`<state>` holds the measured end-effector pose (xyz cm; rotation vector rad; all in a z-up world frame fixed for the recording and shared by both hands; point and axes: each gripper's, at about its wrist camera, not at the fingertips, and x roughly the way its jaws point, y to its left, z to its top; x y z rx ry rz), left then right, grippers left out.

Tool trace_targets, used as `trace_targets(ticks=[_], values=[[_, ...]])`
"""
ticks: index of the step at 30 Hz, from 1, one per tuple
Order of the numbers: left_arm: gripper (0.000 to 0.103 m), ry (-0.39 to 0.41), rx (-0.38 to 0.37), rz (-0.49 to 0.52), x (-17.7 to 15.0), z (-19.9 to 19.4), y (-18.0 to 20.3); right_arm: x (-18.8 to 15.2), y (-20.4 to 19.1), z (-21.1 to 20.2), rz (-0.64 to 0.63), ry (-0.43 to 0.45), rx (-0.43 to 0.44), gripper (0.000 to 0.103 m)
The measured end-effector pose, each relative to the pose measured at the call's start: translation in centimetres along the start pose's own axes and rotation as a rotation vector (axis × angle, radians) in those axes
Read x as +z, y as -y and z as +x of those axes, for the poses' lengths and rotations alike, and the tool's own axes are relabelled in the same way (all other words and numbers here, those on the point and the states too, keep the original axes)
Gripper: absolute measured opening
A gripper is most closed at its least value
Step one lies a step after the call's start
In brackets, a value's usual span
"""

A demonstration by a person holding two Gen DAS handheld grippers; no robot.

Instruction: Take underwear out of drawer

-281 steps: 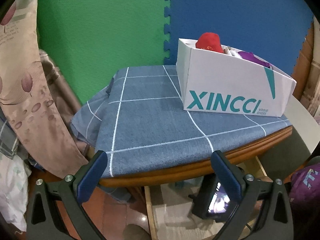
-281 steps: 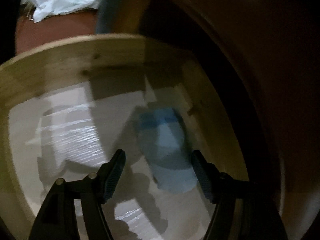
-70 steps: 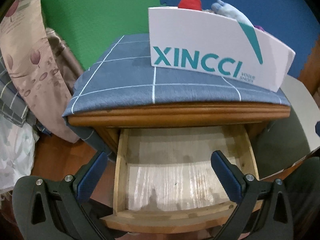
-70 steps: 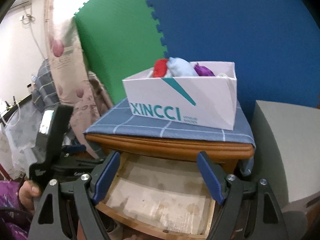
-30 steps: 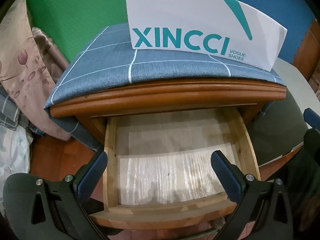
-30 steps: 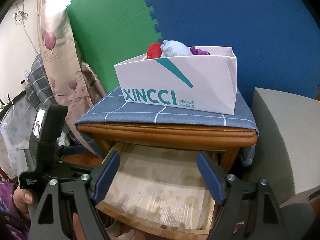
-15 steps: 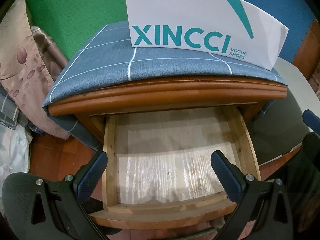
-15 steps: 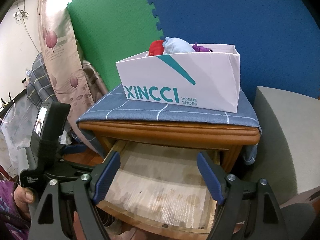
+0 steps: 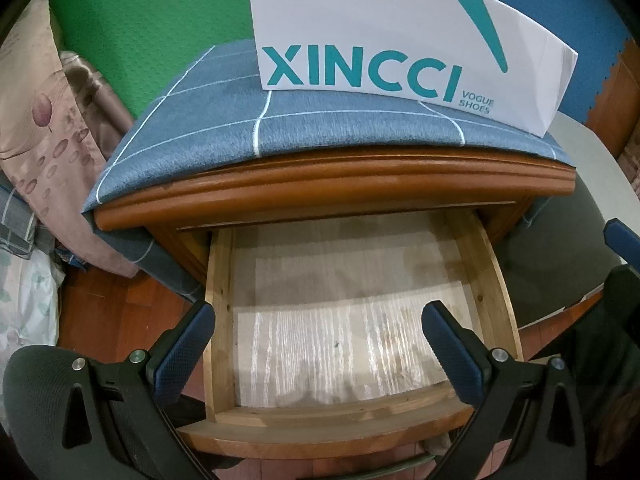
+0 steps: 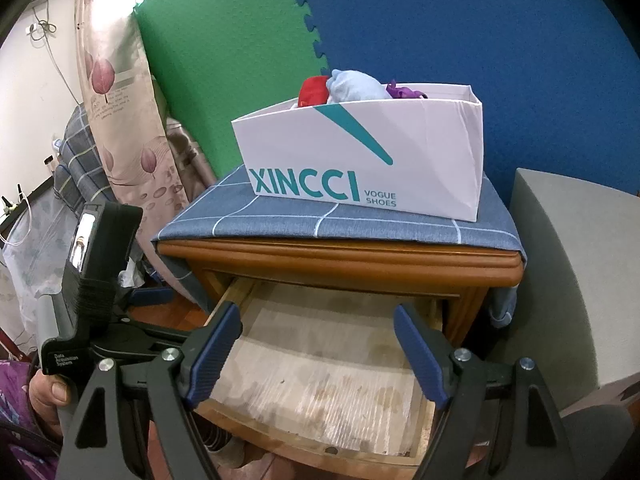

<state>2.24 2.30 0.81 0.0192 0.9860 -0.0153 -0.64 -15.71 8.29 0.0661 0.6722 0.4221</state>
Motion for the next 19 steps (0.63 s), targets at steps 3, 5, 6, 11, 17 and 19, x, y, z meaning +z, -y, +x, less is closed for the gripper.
trace_targets(ticks=[3, 5, 6, 11, 17, 19], values=[[0.103, -0.002, 0.001, 0.002, 0.0, 0.1, 0.0, 0.0, 0.0, 0.0, 0.001, -0.001, 0.000, 0.081], [0.103, -0.005, 0.002, -0.003, 0.0, 0.2, -0.1, 0.0, 0.0, 0.0, 0.001, -0.002, 0.000, 0.081], [0.103, 0.006, 0.017, -0.010, -0.2, 0.2, -0.1, 0.0, 0.0, 0.1, 0.002, -0.003, 0.001, 0.081], [0.102, 0.057, 0.071, -0.008, -0.5, -0.2, -0.3, 0.0, 0.1, 0.0, 0.009, 0.000, 0.003, 0.081], [0.102, 0.044, 0.090, 0.005, -0.5, -0.1, -0.2, 0.6, 1.1, -0.5, 0.041, 0.000, 0.017, 0.081], [0.102, 0.038, 0.092, 0.010, -0.2, -0.1, 0.0, 1.4, 2.1, -1.3, 0.073, 0.019, 0.025, 0.081]])
